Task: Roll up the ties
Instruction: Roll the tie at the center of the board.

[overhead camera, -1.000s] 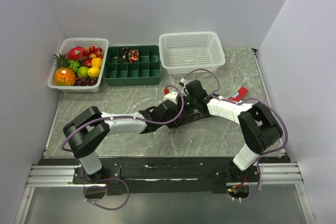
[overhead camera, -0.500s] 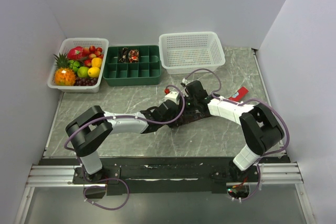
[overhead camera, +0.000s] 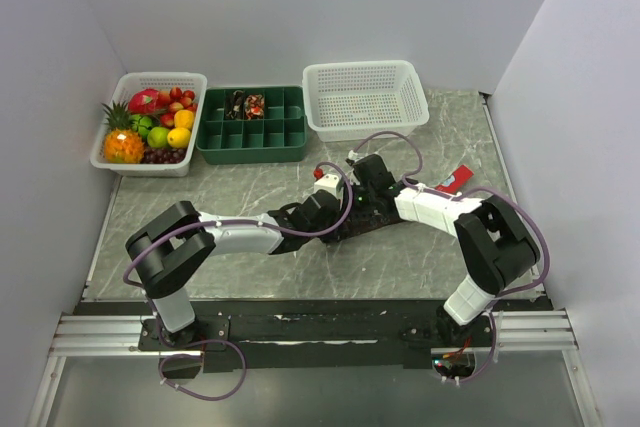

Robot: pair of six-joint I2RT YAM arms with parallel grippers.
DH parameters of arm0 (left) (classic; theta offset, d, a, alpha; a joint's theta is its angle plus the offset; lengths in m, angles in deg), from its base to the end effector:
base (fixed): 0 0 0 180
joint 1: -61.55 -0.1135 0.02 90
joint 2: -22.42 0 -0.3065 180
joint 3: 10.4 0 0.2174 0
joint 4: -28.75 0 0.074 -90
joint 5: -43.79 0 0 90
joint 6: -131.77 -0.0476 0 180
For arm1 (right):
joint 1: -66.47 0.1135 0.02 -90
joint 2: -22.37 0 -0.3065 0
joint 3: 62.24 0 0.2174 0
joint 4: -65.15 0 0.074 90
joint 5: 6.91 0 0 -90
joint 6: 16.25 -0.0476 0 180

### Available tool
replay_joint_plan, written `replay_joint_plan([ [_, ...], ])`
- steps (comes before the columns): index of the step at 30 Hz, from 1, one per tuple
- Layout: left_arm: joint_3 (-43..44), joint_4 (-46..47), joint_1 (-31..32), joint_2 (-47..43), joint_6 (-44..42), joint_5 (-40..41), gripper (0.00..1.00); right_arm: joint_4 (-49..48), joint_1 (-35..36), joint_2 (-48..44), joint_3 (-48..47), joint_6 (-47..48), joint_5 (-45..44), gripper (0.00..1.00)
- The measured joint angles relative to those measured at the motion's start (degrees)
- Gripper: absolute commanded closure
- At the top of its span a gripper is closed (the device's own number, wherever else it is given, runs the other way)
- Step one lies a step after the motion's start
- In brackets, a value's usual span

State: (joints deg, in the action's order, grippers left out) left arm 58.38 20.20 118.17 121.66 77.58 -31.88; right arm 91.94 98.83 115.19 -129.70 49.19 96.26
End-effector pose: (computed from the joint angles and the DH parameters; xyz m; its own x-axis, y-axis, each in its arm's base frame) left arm 0.2024 -0.2857 0.2302 -0.6923 0.0204 -0.7213 0.3677 0.8701 -0.3283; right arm 0.2521 0.1726 0.2315 -0.8724 -0.0736 -0.4833 -0.3042 0.8557 0.4187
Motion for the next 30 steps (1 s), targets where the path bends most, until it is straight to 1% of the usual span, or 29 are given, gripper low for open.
replay_joint_plan([
  [4, 0.22, -0.46, 0.00, 0.00, 0.44, 0.44, 0.98, -0.04, 0.00, 0.11, 0.00, -0.04, 0.00, 1.00],
  [7, 0.33, -0.92, 0.00, -0.09, 0.87, 0.83, 0.94, -0.15, 0.02, 0.22, 0.00, -0.26, 0.04, 1.00],
  [8, 0.37, -1.16, 0.00, -0.17, 1.07, 1.05, 0.87, -0.22, 0.04, 0.28, 0.00, -0.46, 0.07, 1.00],
  [10, 0.42, -1.70, -0.02, -0.48, 1.27, 1.46, 0.80, -0.33, 0.13, 0.33, 0.00, -0.68, 0.15, 1.00],
  [11, 0.42, -2.16, -0.07, -0.76, 1.49, 1.66, 0.73, -0.39, 0.20, 0.33, 0.00, -0.81, 0.17, 1.00],
  [13, 0.39, -3.08, -0.33, -1.64, 1.84, 1.79, 0.68, -0.52, 0.42, 0.33, 0.02, -1.09, 0.15, 1.00],
  [16, -0.37, -4.74, -1.07, -4.15, 2.84, 1.68, 0.56, -0.59, 0.68, 0.33, 0.02, -1.27, -0.02, 1.00],
  [17, -0.98, -5.18, -1.57, -5.44, 3.39, 1.53, 0.48, -0.59, 0.72, 0.33, 0.02, -1.31, -0.09, 1.00],
  [19, -2.78, -5.92, -2.99, -8.46, 4.70, 1.36, 0.39, -0.61, 0.76, 0.33, 0.04, -1.33, -0.15, 1.00],
  [20, -3.91, -6.01, -3.72, -9.99, 5.62, 1.09, 0.31, -0.66, 0.79, 0.33, 0.11, -1.33, -0.24, 1.00],
  [25, -10.73, -5.57, -6.97, -16.63, 11.96, -1.29, 0.25, -1.11, 0.87, 0.33, 0.44, -1.55, -0.39, 1.00],
  [30, -19.08, 0.79, -8.57, -17.70, 18.67, -6.91, 0.24, -2.10, 0.90, 0.28, 1.09, -1.64, -0.57, 1.00],
])
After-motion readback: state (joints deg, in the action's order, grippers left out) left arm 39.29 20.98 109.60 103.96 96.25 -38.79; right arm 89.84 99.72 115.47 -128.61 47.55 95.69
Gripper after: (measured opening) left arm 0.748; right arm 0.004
